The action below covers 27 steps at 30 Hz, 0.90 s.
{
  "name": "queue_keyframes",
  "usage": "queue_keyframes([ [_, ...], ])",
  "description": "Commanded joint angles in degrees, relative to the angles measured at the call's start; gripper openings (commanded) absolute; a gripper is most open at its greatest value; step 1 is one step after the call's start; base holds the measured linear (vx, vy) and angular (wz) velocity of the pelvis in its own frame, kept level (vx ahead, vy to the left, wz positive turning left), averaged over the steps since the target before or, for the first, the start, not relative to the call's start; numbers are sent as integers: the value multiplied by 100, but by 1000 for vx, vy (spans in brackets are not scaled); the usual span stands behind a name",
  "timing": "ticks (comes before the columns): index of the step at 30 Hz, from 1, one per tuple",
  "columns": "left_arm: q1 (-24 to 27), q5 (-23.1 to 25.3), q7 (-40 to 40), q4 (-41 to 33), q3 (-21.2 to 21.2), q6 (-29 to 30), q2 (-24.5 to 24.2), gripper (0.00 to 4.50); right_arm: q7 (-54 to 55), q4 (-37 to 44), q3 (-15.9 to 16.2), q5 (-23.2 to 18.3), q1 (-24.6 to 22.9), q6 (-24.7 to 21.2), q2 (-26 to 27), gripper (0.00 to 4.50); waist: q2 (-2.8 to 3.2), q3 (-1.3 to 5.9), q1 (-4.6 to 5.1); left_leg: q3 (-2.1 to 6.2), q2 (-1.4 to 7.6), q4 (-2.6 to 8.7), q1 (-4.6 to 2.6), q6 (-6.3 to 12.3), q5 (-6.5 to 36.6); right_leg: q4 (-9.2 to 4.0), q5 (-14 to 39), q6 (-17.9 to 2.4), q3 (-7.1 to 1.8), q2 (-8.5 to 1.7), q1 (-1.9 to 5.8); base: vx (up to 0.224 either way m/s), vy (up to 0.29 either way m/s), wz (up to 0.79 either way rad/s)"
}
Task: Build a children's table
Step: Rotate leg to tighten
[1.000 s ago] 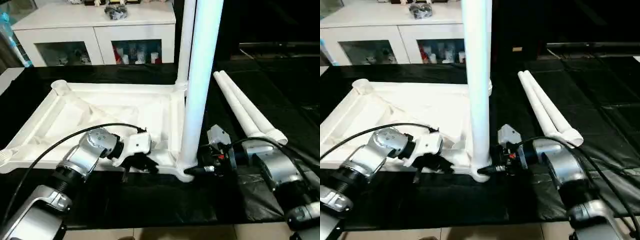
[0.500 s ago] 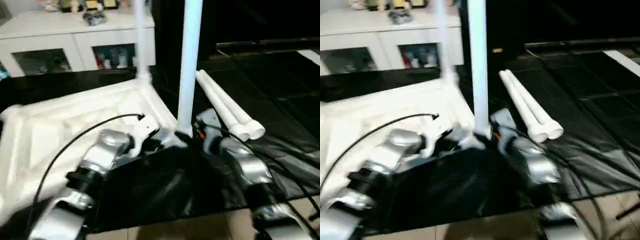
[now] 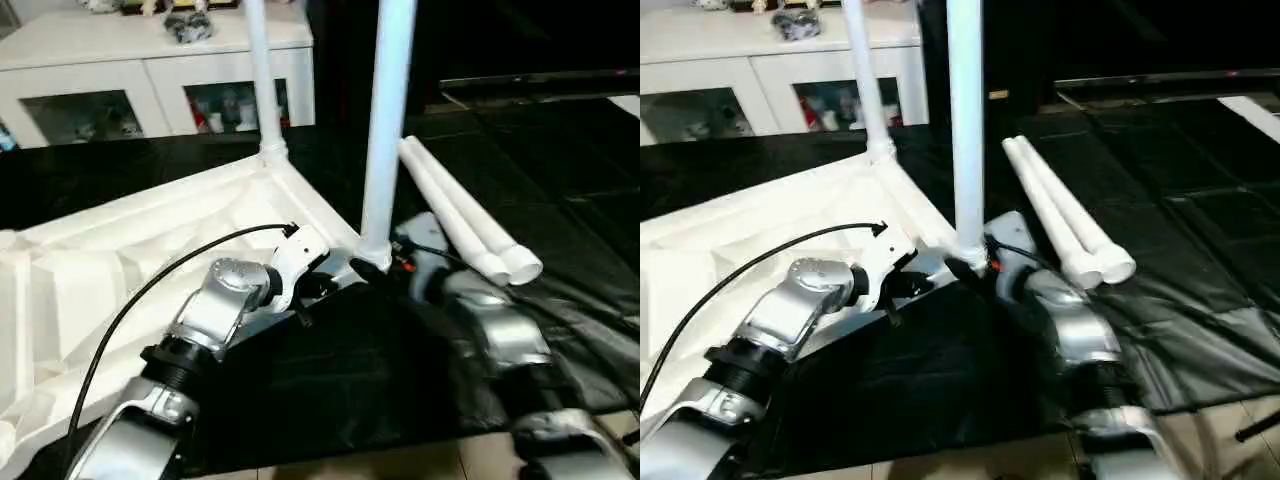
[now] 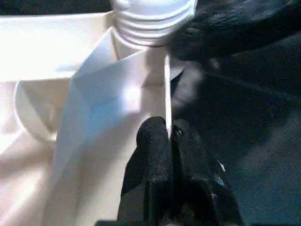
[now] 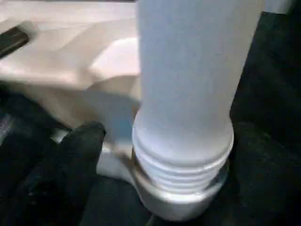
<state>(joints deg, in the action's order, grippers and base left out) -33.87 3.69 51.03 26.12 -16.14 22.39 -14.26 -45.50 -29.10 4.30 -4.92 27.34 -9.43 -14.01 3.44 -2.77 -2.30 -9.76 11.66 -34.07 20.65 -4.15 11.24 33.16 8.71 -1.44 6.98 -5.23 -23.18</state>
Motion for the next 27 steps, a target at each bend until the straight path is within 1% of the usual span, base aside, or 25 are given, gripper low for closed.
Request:
queue_keyframes([
  [1, -54, -30, 284, -133, -19, -367, -164, 0, -875, 194, 388, -121, -97, 77, -139, 444, -51, 431, -32, 30, 123, 341, 36, 693, 735, -301, 933, -1250, -285, -313, 391, 0, 0, 0],
  [2, -31, -40, 534, -105, -86, -571, -289, 0, -1219, 237, 399, -158, -93, 88, -376, 444, -41, 431, -36, 31, 130, 342, 40, 700, 762, -302, 990, -1245, -279, -317, 387, 0, 0, 0],
  [3, -11, -75, 797, -91, -143, -692, -396, 0, -1541, 258, 399, -204, -73, 126, -584, 444, -53, 438, -46, 23, 133, 325, 39, 727, 747, -302, 1011, -1236, -283, -320, 388, 0, 0, 0],
  [5, 12, -99, 1170, -86, -253, -935, -563, 0, -1944, 254, 393, -258, -19, 166, -843, 444, -37, 423, -73, 18, 143, 327, 33, 740, 798, -315, 1108, -1241, -280, -315, 376, 0, 0, 0],
  [7, 37, -128, 1456, -126, -340, -1098, -674, 0, -2189, 235, 394, -287, 30, 197, -991, 444, -48, 423, -118, 15, 153, 329, 20, 709, 841, -327, 1222, -1234, -285, -325, 366, 0, 0, 0],
  [8, 51, -174, 1601, -159, -368, -1102, -716, 0, -2315, 220, 395, -311, 53, 215, -1059, 444, -42, 425, -154, 10, 164, 330, 2, 677, 835, -320, 1236, -1251, -294, -331, 352, 0, 0, 0],
  [9, 64, -213, 1765, -194, -406, -1151, -767, 0, -2459, 203, 408, -326, 79, 261, -1130, 444, -29, 437, -191, -1, 177, 322, -36, 647, 829, -306, 1147, -1308, -305, -327, 322, 0, 0, 0],
  [10, 73, -248, 1984, -219, -481, -1215, -850, 0, -2667, 189, 438, -356, 120, 285, -1221, 444, -32, 435, -200, -3, 185, 325, -42, 638, 824, -294, 1085, -1341, -310, -321, 315, 0, 0, 0],
  [11, 78, -269, 2137, -232, -539, -1270, -912, 0, -2817, 178, 463, -376, 151, 300, -1284, 444, -28, 436, -228, -4, 195, 326, -32, 629, 836, -271, 1026, -1379, -309, -322, 325, 0, 0, 0],
  [12, 78, -272, 2159, -234, -547, -1278, -921, 0, -2839, 177, 467, -379, 155, 302, -1293, 444, -30, 435, -257, -4, 193, 329, -27, 627, 853, -269, 1035, -1367, -309, -320, 332, 0, 0, 0],
  [14, 106, -243, 2724, -221, -768, -1603, -1153, 0, -3352, 135, 612, -407, 274, 328, -1479, 444, -39, 434, -290, 1, 186, 332, -27, 619, 917, -272, 1100, -1353, -306, -324, 333, 0, 0, 0],
  [15, 105, -237, 2740, -216, -776, -1617, -1160, 0, -3377, 133, 620, -409, 280, 326, -1485, 444, -37, 423, -297, -2, 193, 338, -22, 590, 941, -268, 1138, -1329, -316, -329, 333, 0, 0, 0],
  [17, 80, -177, 2903, -134, -851, -1796, -1223, 0, -3682, 118, 693, -436, 340, 318, -1529, 444, -49, 426, -316, -7, 193, 335, -42, 553, 978, -278, 1216, -1316, -322, -332, 325, 0, 0, 0],
  [18, 66, -167, 2927, -108, -867, -1848, -1232, 0, -3790, 150, 726, -451, 341, 290, -1526, 444, -57, 421, -323, -4, 190, 336, -21, 546, 962, -278, 1256, -1301, -320, -332, 334, 0, 0, 0],
  [19, 66, -167, 2927, -108, -867, -1848, -1232, 0, -3790, 150, 726, -451, 341, 290, -1526, 444, -53, 420, -329, -4, 190, 336, -22, 534, 968, -277, 1291, -1295, -319, -337, 334, 0, 0, 0],
  [20, 55, -160, 2944, -82, -877, -1879, -1233, 0, -3872, 194, 764, -461, 330, 282, -1520, 444, -67, 422, -339, -2, 192, 337, -25, 518, 968, -279, 1349, -1279, -319, -343, 334, 0, 0, 0],
  [21, 22, -134, 2987, -21, -925, -1977, -1253, 0, -4018, 247, 849, -513, 314, 231, -1513, 444, -69, 419, -341, -1, 190, 338, -19, 499, 961, -284, 1396, -1260, -320, -342, 334, 0, 0, 0],
  [24, 7, -132, 3024, 7, -954, -2030, -1268, 0, -4077, 264, 900, -534, 303, 233, -1497, 444, -66, 424, -354, 0, 187, 334, -20, 482, 967, -296, 1497, -1202, -320, -342, 332, 0, 0, 0],
  [25, -2, -136, 3049, 22, -970, -2063, -1271, 0, -4124, 273, 937, -548, 294, 212, -1472, 444, -55, 425, -357, 2, 188, 335, -21, 477, 968, -293, 1510, -1199, -318, -342, 331, 0, 0, 0],
  [27, -2, -144, 3086, 19, -976, -2083, -1264, 0, -4137, 267, 982, -524, 274, 243, -1409, 444, -58, 430, -365, 4, 188, 334, -16, 469, 935, -290, 1476, -1194, -318, -339, 329, 0, 0, 0],
])
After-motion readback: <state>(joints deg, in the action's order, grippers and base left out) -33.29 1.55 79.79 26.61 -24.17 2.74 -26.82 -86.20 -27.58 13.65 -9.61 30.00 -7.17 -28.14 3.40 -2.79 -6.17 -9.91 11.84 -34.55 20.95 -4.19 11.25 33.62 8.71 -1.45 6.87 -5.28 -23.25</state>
